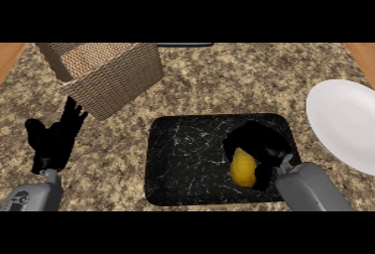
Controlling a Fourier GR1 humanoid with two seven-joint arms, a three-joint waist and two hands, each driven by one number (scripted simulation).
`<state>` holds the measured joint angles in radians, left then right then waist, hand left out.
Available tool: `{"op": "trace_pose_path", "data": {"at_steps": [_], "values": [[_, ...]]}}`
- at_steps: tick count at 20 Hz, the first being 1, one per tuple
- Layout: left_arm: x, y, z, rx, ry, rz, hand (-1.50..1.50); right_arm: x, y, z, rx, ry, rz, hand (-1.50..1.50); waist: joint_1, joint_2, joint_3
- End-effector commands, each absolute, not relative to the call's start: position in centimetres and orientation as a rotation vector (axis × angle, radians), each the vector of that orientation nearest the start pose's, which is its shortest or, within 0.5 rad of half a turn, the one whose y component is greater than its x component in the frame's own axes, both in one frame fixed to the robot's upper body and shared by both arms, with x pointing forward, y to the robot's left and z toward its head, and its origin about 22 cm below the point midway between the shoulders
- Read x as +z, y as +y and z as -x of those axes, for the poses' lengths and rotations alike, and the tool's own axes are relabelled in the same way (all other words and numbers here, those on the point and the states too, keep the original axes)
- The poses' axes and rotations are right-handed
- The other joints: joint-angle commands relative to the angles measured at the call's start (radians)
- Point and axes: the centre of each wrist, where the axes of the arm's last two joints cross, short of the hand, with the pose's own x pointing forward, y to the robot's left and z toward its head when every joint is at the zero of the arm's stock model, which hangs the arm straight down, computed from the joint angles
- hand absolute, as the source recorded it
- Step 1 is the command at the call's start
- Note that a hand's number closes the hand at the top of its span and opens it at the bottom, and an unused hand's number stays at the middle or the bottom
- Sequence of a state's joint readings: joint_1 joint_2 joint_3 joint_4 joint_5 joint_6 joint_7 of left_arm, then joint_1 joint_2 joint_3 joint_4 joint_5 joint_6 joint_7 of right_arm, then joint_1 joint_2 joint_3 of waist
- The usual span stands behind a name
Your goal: Pick the lemon from the tray and place it in the plate
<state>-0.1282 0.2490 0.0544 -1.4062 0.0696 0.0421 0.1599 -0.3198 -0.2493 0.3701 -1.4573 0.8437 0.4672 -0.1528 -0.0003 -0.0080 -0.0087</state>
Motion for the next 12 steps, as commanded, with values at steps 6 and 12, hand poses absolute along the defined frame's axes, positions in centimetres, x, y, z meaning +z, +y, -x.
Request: {"op": "trace_pose_path", "data": {"at_steps": [6,12], "values": [[1.5,28.9,-26.4,-0.055,-1.4,-0.204,0.0,5.8,-25.8,-18.7,1.632,-1.645,0.285,1.5,-0.05,-0.004,0.009],[1.6,30.2,-26.0,-0.024,-1.396,-0.233,0.0,10.4,-29.4,-17.1,1.245,-1.977,0.616,1.5,-0.066,-0.007,0.01]]}}
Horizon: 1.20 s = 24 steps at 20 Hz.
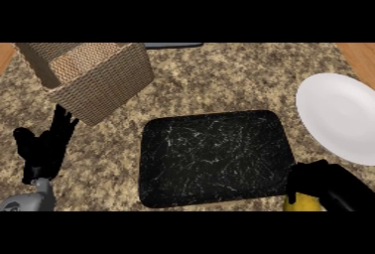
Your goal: Pick the lemon from the tray and place it in the plate
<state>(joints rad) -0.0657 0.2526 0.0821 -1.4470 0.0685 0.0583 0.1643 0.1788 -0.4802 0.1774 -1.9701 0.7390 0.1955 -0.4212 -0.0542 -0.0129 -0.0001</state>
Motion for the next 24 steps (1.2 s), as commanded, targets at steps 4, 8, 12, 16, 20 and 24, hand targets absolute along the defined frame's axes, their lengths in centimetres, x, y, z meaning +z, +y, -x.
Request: {"op": "trace_pose_path", "data": {"at_steps": [4,8,12,16,20,24], "values": [[1.4,31.0,-26.0,-0.046,-1.39,-0.203,0.0,12.2,-32.1,-15.7,1.028,-1.991,0.756,1.5,0.02,0.007,0.0],[1.3,29.2,-27.7,-0.072,-1.409,-0.201,0.0,12.7,-35.8,-18.0,0.814,-1.956,0.712,1.5,0.043,0.015,0.0],[0.9,29.7,-26.8,-0.086,-1.398,-0.184,0.0,12.9,-39.5,-18.6,0.754,-1.889,0.728,1.5,0.052,0.013,0.0],[1.9,29.3,-28.1,-0.094,-1.403,-0.169,0.0,11.6,-41.7,-21.6,0.67,-1.832,0.745,1.5,0.059,0.015,0.0],[2.9,27.9,-29.9,-0.101,-1.426,-0.16,0.0,11.8,-43.9,-25.3,0.679,-1.793,0.803,1.5,0.065,0.018,0.001],[2.2,27.1,-28.0,-0.091,-1.418,-0.149,0.0,8.9,-46.6,-26.8,0.726,-1.75,0.841,1.5,0.071,0.017,0.001]]}}
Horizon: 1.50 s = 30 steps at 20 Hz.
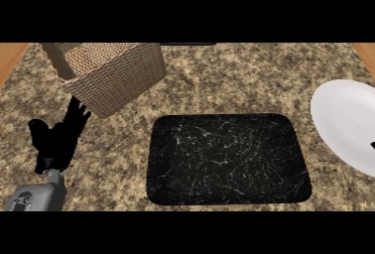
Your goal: Pick the lemon from the tray and place it in the plate
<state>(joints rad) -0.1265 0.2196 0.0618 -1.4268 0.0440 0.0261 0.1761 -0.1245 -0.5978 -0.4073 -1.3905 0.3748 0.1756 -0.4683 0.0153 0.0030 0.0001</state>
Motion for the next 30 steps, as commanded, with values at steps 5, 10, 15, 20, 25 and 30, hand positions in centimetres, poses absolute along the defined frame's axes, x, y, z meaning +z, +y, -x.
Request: {"op": "trace_pose_path", "data": {"at_steps": [5,10,15,20,25,30], "values": [[1.8,27.9,-27.5,-0.109,-1.417,-0.158,0.0,9.4,-50.0,-27.6,0.922,-1.58,0.865,1.5,0.022,0.006,0.003],[2.9,30.3,-29.3,-0.094,-1.412,-0.165,0.0,7.1,-49.7,-29.6,0.876,-1.502,0.626,-1.5,0.015,0.007,0.002],[1.0,26.8,-28.6,-0.089,-1.415,-0.177,0.0,6.9,-50.9,-30.3,0.857,-1.673,0.581,-1.5,0.011,0.006,0.003],[0.9,28.6,-27.4,-0.084,-1.407,-0.181,0.0,8.5,-50.4,-31.0,0.717,-1.99,0.393,-1.5,-0.011,-0.006,0.001],[1.3,29.0,-27.3,-0.082,-1.4,-0.193,0.0,11.4,-52.3,-30.7,0.532,-2.048,0.204,-1.5,-0.017,-0.007,0.0],[2.9,29.1,-28.4,-0.068,-1.41,-0.178,0.0,9.9,-52.8,-29.9,0.454,-1.787,0.021,-1.5,-0.027,-0.008,0.0]]}}
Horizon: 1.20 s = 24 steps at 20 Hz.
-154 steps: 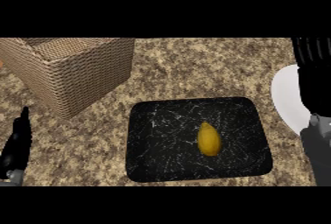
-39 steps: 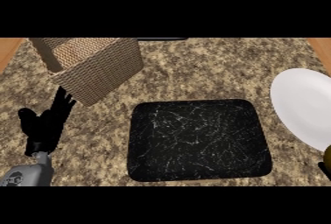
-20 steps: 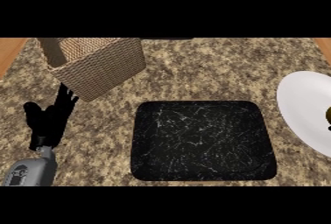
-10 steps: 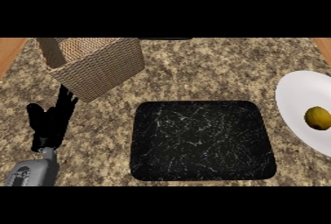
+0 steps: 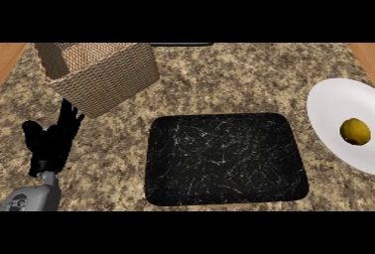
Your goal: Pick the lemon from the tray and place it in the plate
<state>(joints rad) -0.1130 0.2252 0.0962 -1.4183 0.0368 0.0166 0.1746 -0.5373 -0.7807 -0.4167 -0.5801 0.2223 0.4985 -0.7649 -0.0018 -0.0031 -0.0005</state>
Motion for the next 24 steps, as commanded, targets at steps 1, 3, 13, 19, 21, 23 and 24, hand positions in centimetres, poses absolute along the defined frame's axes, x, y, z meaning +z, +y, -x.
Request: {"op": "trace_pose_path", "data": {"at_steps": [1,3,13,19,21,23,24], "values": [[1.8,29.1,-27.4,-0.084,-1.41,-0.171,0.0,10.4,-53.7,-29.4,0.412,-1.773,-0.008,-1.5,0.001,0.002,0.001],[2.1,29.3,-28.2,-0.07,-1.393,-0.186,0.0,11.0,-53.6,-29.7,0.427,-1.77,-0.072,-1.5,-0.003,0.004,0.001],[1.9,28.3,-28.0,-0.095,-1.417,-0.158,0.0,11.7,-55.6,-27.7,0.381,-1.811,-0.045,-1.5,0.018,0.015,0.005],[2.4,28.1,-28.2,-0.086,-1.422,-0.167,0.0,11.8,-57.6,-25.0,0.355,-1.814,-0.007,-1.5,0.014,0.018,0.01],[2.8,28.7,-28.0,-0.099,-1.419,-0.164,0.0,12.5,-57.8,-25.2,0.335,-1.828,0.03,-1.5,0.026,0.017,0.009],[2.5,29.0,-28.2,-0.105,-1.413,-0.148,0.0,13.5,-58.3,-24.8,0.365,-1.814,0.021,-1.5,0.02,0.019,0.009],[3.2,27.9,-29.1,-0.105,-1.424,-0.158,0.0,13.4,-58.1,-25.1,0.364,-1.805,0.029,-1.5,0.018,0.019,0.009]]}}
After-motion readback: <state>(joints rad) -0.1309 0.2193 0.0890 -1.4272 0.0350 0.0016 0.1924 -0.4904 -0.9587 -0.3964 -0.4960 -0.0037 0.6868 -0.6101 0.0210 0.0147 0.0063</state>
